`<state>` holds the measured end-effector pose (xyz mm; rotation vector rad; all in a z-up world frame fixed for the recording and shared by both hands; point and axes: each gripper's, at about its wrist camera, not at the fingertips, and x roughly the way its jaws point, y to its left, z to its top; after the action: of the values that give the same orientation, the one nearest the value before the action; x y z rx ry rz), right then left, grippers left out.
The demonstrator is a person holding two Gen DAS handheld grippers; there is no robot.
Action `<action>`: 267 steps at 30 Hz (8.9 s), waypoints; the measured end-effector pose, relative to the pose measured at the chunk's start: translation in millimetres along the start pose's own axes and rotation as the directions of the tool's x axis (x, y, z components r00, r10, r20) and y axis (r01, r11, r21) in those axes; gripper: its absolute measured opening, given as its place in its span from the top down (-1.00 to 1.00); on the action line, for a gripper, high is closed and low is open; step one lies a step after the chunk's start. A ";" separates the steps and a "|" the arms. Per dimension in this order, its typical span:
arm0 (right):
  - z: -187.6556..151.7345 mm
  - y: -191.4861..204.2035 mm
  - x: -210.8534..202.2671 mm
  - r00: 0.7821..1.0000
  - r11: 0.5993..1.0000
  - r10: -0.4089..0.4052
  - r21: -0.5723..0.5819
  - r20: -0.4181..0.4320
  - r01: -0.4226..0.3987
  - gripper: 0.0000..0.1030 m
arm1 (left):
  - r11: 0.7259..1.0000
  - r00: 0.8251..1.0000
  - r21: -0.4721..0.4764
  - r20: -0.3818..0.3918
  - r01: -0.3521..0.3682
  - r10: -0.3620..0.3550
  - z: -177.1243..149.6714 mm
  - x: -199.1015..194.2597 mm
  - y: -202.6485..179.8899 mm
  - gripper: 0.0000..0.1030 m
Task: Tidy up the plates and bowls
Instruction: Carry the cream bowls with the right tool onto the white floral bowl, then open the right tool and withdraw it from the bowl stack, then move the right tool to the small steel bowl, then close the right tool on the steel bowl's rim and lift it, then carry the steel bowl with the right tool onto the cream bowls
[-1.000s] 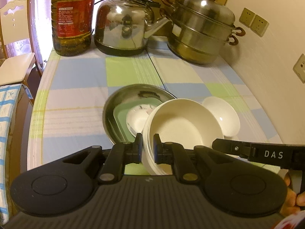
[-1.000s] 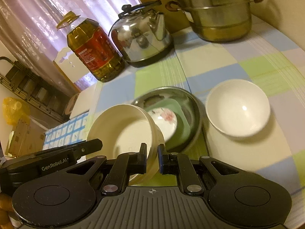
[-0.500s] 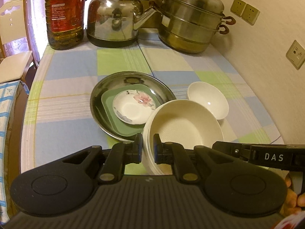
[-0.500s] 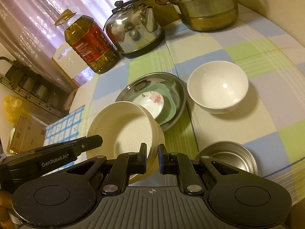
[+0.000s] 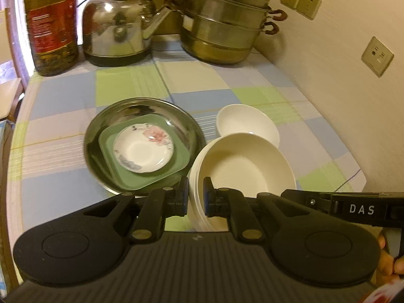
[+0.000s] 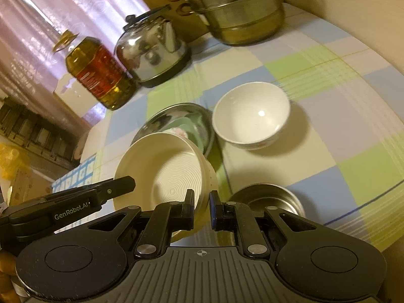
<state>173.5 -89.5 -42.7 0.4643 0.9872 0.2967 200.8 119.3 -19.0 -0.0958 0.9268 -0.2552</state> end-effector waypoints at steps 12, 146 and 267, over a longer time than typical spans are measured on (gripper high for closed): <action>22.7 -36.9 -13.0 0.996 0.993 -0.076 0.094 0.041 0.072 0.77 | 0.994 0.996 0.071 -0.037 0.085 -0.083 20.2 38.3 -34.0 0.81; -66.1 -95.3 -42.7 0.997 0.985 -0.061 -0.163 -0.051 0.052 -0.34 | 0.973 0.988 -0.169 -0.049 -0.155 0.149 -135.7 -36.2 -36.9 0.46; 117.5 -85.7 49.4 0.997 0.998 -0.054 -0.032 0.051 0.056 0.83 | 1.000 1.000 0.024 0.024 0.008 -0.009 77.9 109.5 -57.7 0.83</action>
<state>302.1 -169.9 -67.1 0.4119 0.9437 0.2503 315.7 33.2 -46.6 -0.0807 0.8995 -0.2721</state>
